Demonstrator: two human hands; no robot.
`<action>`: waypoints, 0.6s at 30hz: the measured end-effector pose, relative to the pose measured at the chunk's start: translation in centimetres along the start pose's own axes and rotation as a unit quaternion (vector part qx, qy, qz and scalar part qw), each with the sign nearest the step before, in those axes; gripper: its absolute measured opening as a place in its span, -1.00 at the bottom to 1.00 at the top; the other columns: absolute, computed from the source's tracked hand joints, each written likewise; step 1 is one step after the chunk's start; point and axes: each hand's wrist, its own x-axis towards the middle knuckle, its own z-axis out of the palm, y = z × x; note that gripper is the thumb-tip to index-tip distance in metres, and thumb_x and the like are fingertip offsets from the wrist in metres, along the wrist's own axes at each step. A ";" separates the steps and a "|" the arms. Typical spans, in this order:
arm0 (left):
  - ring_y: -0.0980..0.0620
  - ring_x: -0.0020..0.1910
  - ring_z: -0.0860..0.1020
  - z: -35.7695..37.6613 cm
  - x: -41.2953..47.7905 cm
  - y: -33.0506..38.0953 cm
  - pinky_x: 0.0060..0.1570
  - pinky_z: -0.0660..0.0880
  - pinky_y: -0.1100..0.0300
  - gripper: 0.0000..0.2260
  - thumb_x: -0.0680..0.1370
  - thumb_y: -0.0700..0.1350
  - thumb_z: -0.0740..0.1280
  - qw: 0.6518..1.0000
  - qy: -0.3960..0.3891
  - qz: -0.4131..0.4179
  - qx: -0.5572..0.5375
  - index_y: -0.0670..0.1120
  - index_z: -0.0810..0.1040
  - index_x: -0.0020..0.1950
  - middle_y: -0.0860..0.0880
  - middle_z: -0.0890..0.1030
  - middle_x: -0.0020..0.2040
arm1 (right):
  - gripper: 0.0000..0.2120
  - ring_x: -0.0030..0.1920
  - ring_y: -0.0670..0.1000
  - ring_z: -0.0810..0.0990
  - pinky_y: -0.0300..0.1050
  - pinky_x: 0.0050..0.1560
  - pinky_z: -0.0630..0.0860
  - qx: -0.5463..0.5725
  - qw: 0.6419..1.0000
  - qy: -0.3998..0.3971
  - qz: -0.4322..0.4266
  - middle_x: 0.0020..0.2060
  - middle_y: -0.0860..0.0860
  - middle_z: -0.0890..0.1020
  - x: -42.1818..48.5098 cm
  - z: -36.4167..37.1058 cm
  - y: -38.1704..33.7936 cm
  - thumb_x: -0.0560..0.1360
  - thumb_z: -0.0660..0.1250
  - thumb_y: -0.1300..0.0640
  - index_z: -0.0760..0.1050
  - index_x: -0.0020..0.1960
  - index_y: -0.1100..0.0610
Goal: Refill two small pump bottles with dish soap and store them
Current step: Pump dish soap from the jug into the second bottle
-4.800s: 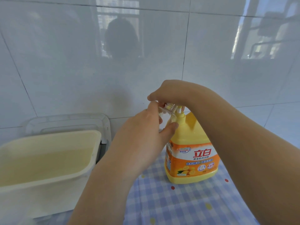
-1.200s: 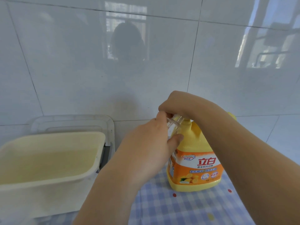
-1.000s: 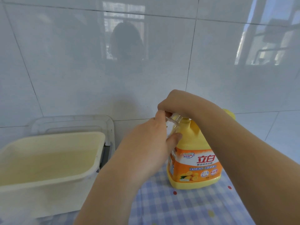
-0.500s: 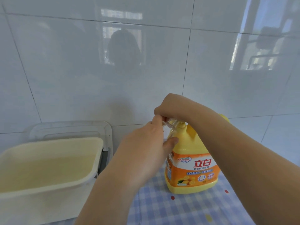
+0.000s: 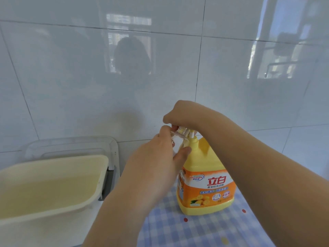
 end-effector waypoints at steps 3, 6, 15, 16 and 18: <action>0.14 0.05 0.54 0.0 0.0 -0.1 -0.09 0.49 0.22 -0.65 0.56 0.25 0.12 1.000 -0.009 -0.003 -0.009 0.14 0.25 0.28 0.21 0.48 0.22 | -0.78 -0.39 0.06 0.55 -0.20 -0.39 0.46 -0.017 1.000 -0.016 0.011 -0.28 0.06 0.61 -0.3 -0.2 -0.1 0.56 0.17 0.11 0.54 -0.04 0.21; 0.15 0.09 0.52 0.0 0.1 -0.2 -0.11 0.36 0.26 -0.65 0.57 0.25 0.12 1.000 -0.016 -0.006 -0.001 0.13 0.25 0.29 0.21 0.49 0.22 | -0.77 -0.39 0.06 0.54 -0.18 -0.39 0.45 -0.029 0.999 -0.024 0.013 -0.29 0.06 0.57 -0.4 -0.1 -0.2 0.58 0.16 0.09 0.52 0.01 0.21; 0.15 0.06 0.51 0.0 0.1 -0.2 -0.23 0.32 0.30 -0.65 0.58 0.24 0.12 1.000 -0.024 -0.002 0.011 0.13 0.24 0.29 0.19 0.49 0.24 | -0.79 -0.39 0.05 0.53 -0.19 -0.42 0.43 -0.016 1.000 -0.024 0.006 -0.32 0.03 0.55 -0.3 0.1 0.0 0.58 0.19 0.07 0.50 0.01 0.20; 0.14 0.08 0.51 0.0 0.1 -0.2 -0.21 0.33 0.30 -0.65 0.58 0.24 0.12 1.000 -0.025 -0.001 0.012 0.13 0.24 0.30 0.19 0.49 0.25 | -0.79 -0.39 0.04 0.53 -0.19 -0.43 0.41 -0.015 1.000 -0.021 0.003 -0.33 0.03 0.55 -0.3 0.0 0.0 0.57 0.19 0.07 0.50 0.00 0.20; 0.13 0.12 0.52 0.1 0.1 -0.4 -0.16 0.34 0.28 -0.65 0.58 0.23 0.12 0.999 -0.029 -0.003 0.013 0.12 0.24 0.30 0.18 0.48 0.26 | -0.80 -0.40 0.04 0.53 -0.20 -0.42 0.40 -0.016 1.000 -0.017 -0.002 -0.32 0.04 0.55 -0.1 0.2 0.1 0.57 0.19 0.08 0.51 -0.03 0.19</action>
